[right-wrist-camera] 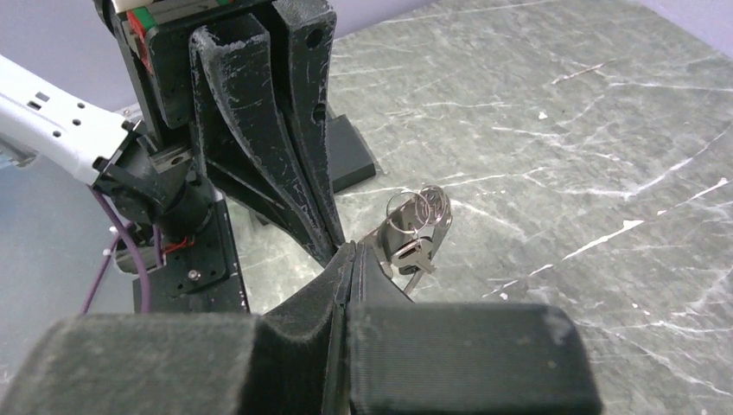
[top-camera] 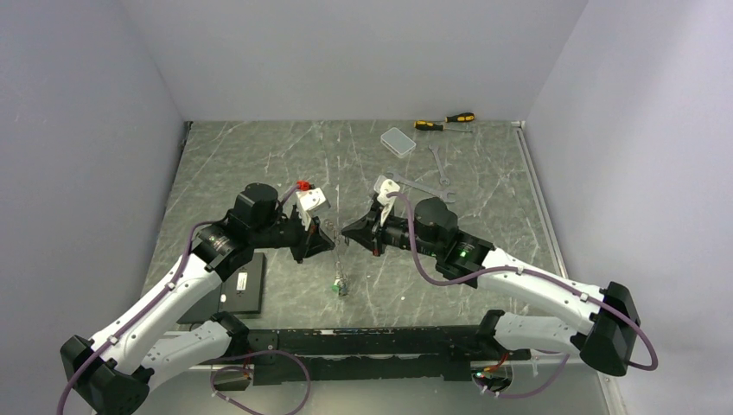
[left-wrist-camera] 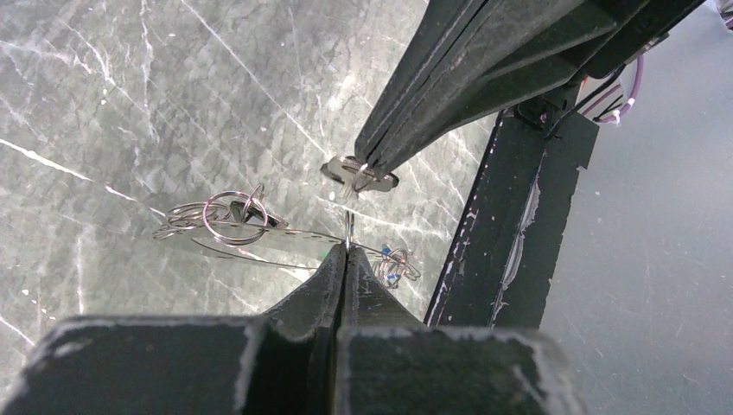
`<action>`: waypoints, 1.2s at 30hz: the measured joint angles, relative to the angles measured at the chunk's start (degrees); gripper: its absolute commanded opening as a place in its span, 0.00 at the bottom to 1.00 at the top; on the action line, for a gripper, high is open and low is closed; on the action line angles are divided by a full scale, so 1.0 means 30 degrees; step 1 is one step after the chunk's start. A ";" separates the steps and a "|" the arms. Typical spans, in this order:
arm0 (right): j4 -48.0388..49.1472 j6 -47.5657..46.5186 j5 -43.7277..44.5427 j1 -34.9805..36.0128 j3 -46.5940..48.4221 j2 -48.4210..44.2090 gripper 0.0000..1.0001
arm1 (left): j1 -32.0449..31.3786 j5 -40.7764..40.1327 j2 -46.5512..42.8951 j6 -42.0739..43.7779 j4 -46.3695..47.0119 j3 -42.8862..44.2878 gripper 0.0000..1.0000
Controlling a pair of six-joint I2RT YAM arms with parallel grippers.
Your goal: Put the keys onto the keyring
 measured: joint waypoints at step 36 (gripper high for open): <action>-0.0393 0.0022 -0.1428 0.0000 0.0226 0.1253 0.00 | 0.0175 0.0044 0.0000 -0.0306 0.0015 0.0000 0.00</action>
